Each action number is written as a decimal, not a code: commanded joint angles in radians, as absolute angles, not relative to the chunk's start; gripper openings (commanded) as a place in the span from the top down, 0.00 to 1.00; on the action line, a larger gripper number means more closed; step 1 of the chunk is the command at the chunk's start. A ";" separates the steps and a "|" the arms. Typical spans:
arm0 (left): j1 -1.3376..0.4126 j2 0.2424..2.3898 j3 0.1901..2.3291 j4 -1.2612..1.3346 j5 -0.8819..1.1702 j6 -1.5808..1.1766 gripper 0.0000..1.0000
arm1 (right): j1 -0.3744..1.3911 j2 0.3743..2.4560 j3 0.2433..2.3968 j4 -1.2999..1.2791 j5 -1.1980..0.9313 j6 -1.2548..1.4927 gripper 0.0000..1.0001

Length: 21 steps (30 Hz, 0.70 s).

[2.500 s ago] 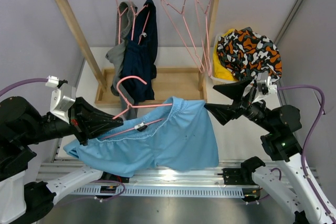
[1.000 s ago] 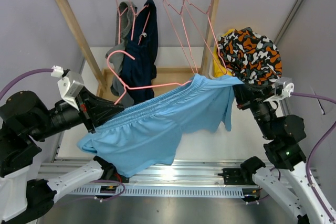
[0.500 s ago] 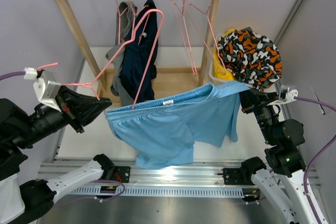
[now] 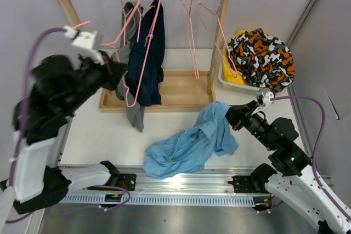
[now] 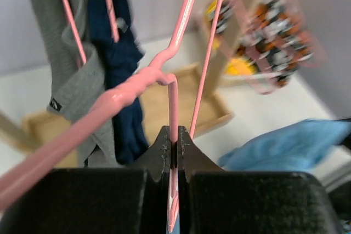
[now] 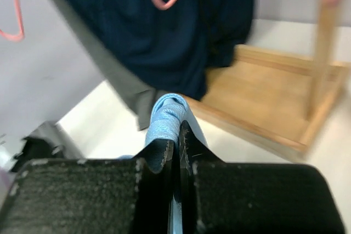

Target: Remove the shorts from the hanger

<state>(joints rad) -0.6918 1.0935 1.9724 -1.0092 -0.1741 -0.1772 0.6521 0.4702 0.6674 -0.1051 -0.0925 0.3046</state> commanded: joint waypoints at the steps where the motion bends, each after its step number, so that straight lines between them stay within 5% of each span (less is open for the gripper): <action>1: -0.693 1.140 1.886 -1.120 -0.422 -0.206 1.00 | 0.663 0.428 0.808 -0.126 0.174 0.198 1.00; 9: -0.693 1.043 1.600 -1.074 -0.449 -0.262 1.00 | 0.663 0.563 1.092 -0.150 0.503 0.025 1.00; 17: -0.692 1.126 1.660 -0.994 -0.475 -0.259 1.00 | 0.649 0.794 1.281 0.124 0.591 -0.214 1.00; 21: -0.692 1.203 1.727 -0.962 -0.469 -0.247 1.00 | 0.408 0.998 1.463 0.163 0.507 -0.241 1.00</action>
<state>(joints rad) -0.6918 1.1427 1.6726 -1.0515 -0.4580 -0.2459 0.5591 0.9005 1.3407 0.0040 0.5217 -0.1646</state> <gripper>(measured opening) 0.027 0.025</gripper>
